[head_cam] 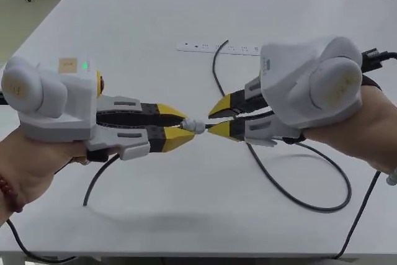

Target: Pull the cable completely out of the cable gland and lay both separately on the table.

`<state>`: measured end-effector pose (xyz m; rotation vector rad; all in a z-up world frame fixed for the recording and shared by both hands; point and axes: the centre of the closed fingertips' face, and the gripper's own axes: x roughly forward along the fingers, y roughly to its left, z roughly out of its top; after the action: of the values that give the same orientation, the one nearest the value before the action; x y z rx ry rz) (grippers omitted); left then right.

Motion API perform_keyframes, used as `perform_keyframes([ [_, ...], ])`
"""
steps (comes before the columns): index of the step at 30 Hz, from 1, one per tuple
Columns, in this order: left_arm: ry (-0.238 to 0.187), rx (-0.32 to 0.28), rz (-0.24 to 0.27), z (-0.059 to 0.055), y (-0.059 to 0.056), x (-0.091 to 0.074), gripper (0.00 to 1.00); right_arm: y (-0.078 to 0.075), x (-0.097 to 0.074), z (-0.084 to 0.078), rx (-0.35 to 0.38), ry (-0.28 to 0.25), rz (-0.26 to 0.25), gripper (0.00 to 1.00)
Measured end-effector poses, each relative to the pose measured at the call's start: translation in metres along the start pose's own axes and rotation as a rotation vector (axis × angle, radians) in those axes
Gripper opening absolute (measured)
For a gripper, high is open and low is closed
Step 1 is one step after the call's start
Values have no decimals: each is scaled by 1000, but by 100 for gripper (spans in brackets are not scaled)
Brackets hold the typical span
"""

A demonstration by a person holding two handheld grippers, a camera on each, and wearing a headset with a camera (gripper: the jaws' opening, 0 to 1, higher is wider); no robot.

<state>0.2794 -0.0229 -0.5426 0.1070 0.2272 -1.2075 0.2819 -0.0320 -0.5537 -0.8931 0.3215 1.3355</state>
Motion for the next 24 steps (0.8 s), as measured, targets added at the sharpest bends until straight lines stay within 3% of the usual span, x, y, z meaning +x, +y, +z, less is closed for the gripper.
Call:
perform_keyframes([
  [8, 2, 13, -12, 0, -2, 1, 15, 1, -2, -6, 12, -3, 23, 0],
  [24, 18, 24, 3, -4, 3, -3, 15, -1, -10, -43, 80, 57, 18, 0],
])
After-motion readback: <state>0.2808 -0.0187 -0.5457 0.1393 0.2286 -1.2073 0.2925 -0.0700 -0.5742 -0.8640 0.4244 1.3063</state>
